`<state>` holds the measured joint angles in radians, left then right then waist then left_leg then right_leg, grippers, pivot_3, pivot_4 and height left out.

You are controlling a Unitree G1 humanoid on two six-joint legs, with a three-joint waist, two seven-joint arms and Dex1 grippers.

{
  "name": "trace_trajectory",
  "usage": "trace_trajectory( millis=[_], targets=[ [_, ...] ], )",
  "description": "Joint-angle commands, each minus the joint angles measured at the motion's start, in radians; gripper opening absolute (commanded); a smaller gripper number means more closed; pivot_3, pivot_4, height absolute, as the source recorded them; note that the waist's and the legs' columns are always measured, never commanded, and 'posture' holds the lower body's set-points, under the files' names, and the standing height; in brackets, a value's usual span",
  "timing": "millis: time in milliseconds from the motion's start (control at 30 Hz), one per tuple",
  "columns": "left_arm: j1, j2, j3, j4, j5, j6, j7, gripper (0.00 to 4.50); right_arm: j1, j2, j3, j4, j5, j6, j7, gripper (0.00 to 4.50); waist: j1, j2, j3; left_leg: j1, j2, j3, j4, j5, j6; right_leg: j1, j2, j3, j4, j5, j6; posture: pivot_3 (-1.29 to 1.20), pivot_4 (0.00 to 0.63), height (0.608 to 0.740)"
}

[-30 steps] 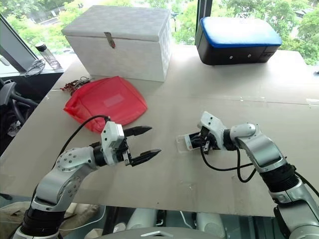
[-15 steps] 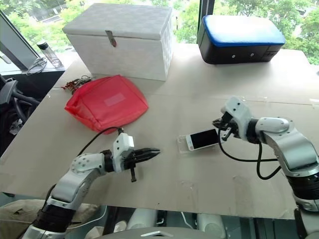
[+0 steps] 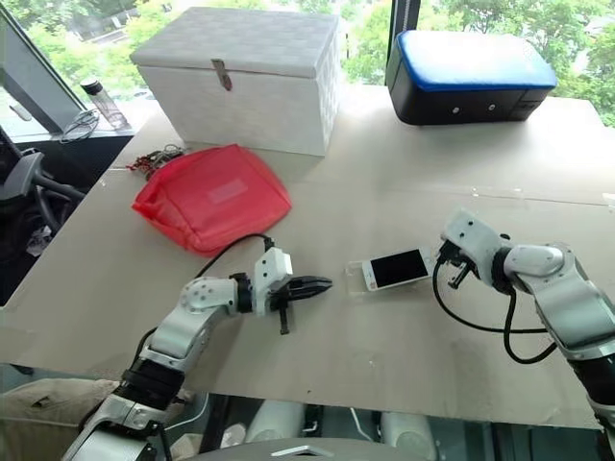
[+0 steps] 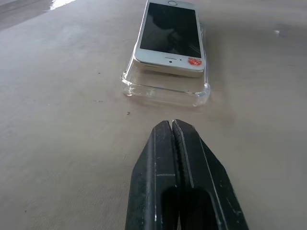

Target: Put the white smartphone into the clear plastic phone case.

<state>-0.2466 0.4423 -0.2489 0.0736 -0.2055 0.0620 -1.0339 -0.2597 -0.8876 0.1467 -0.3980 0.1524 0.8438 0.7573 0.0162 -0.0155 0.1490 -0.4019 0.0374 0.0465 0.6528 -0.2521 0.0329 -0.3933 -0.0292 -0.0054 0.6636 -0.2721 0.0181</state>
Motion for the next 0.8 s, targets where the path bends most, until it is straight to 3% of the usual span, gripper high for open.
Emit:
trace_trajectory(
  millis=[33, 500, 800],
  targets=[
    [-0.006, -0.026, -0.045, 0.049, 0.036, 0.017, 0.013, 0.04, 0.011, -0.018, 0.003, -0.050, 0.000, -0.033, 0.023, 0.00, 0.002, 0.000, 0.000, 0.000, 0.000, 0.000, 0.000, 0.000, 0.000, 0.000, 0.001, 0.000, 0.000, 0.000, 0.000, 0.00, 0.150, 0.740],
    [-0.120, -0.081, -0.065, 0.067, 0.059, 0.086, -0.009, 0.04, 0.046, 0.019, 0.051, -0.168, 0.050, -0.007, 0.064, 0.00, -0.002, 0.001, 0.000, 0.000, 0.000, -0.002, 0.002, 0.000, 0.000, 0.002, 0.002, 0.000, 0.000, 0.000, 0.000, 0.00, 0.150, 0.740],
    [-0.111, -0.083, -0.060, 0.027, 0.059, 0.109, -0.006, 0.04, 0.007, 0.121, 0.140, -0.147, 0.040, -0.003, 0.071, 0.00, -0.010, -0.001, -0.001, 0.002, 0.001, -0.001, 0.002, 0.000, 0.000, 0.002, 0.005, 0.001, 0.001, 0.000, 0.000, 0.00, 0.150, 0.740]
  ],
)
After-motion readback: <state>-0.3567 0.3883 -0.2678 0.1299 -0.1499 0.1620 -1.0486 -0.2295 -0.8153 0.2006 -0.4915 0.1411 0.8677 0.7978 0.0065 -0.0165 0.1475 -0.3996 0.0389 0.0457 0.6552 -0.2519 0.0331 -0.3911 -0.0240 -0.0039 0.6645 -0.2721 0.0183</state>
